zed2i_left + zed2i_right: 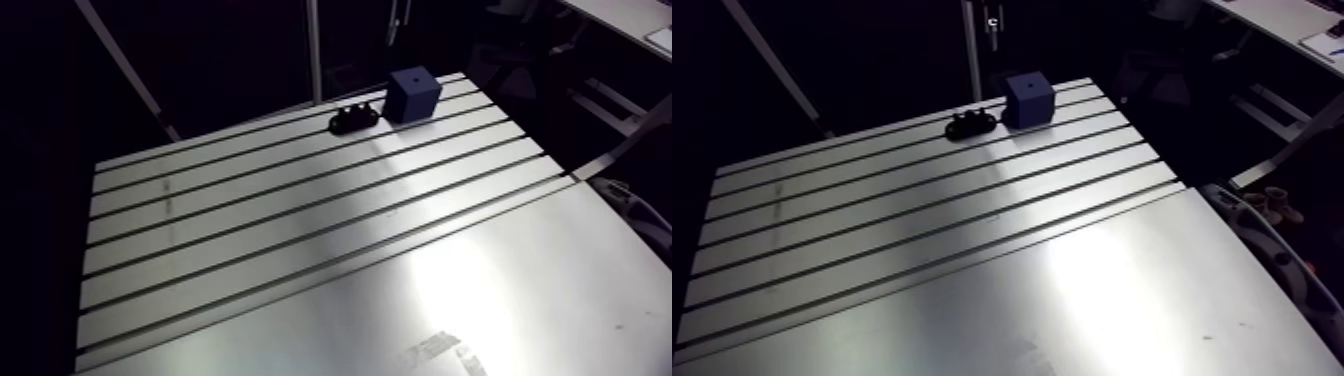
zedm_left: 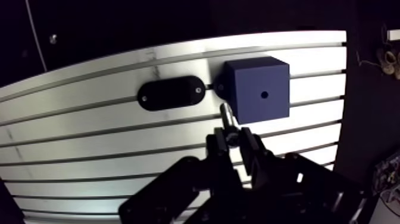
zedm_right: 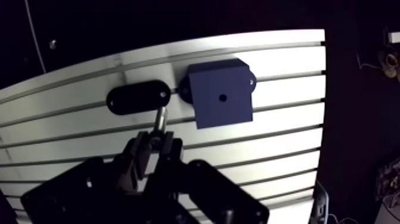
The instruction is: Pick up the M10 bolt and insert it into the hole until fully seated.
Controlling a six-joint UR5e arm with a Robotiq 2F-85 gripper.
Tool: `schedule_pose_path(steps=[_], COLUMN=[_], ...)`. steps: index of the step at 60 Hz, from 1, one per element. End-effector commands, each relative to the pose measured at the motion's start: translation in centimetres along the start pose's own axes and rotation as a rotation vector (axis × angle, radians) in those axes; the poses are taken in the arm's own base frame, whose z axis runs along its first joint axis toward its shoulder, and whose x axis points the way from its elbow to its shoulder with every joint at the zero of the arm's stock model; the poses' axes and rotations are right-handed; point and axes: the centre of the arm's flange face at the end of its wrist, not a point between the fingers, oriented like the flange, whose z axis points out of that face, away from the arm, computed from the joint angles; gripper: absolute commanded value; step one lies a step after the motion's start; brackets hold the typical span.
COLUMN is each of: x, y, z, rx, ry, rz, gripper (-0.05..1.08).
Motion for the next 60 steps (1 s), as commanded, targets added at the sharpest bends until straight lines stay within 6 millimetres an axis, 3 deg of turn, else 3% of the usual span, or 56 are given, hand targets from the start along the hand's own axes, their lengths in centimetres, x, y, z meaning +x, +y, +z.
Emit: schedule_pose_path(steps=[1, 10, 22, 60], x=[0.5, 0.8, 1.0, 1.8], y=[2.2, 3.9, 4.7, 7.0], z=[0.6, 1.0, 0.9, 4.8], rx=[-0.005, 0.001, 0.001, 0.015], ry=[-0.085, -0.098, -0.101, -0.144], rz=[0.051, 0.086, 0.095, 0.137], gripper=[1.08, 1.08, 1.08, 1.08])
